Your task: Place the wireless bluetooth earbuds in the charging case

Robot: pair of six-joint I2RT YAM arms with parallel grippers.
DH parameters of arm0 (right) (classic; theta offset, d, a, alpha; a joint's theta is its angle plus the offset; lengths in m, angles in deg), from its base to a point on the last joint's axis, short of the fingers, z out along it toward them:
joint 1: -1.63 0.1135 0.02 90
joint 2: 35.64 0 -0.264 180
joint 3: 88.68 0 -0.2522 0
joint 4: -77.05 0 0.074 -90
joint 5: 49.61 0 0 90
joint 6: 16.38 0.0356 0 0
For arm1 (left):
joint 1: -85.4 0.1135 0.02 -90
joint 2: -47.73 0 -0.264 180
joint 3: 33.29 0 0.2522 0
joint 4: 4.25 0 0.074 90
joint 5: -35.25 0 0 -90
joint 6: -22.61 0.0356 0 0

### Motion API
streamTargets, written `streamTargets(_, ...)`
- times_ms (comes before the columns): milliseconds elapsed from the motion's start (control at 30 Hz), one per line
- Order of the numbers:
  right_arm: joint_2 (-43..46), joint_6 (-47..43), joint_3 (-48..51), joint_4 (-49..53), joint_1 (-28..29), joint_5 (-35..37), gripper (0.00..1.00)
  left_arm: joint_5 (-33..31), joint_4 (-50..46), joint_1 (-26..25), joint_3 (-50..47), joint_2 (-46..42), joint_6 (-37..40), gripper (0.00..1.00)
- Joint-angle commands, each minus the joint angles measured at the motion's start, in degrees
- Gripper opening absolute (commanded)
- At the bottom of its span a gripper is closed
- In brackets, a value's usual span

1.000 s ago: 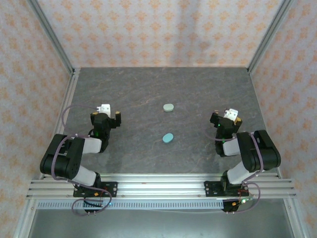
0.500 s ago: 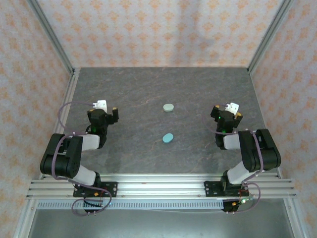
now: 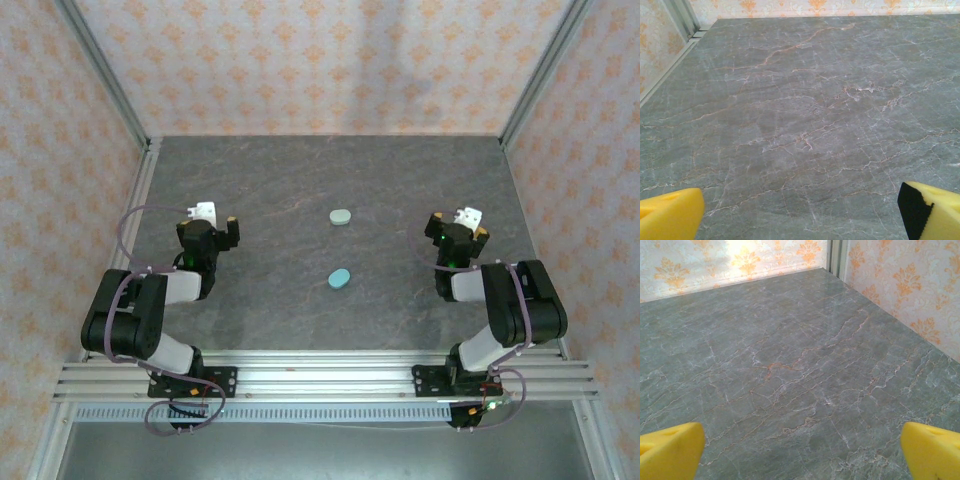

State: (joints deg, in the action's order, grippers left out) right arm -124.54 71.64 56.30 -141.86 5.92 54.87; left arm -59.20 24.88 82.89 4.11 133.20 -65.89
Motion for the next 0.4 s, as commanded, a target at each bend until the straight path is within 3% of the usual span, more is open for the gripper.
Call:
streamTargets(0, -0.04, 0.34, -0.01, -0.42, -0.34, -0.55, 0.99, 0.36, -0.62, 0.10, 0.88, 0.31, -0.52, 1.00)
streamTargets(367, -0.04, 0.39, -0.02, -0.28, -0.34, -0.71, 0.99, 0.33, -0.57, 0.06, 0.97, 0.31, -0.53, 1.00)
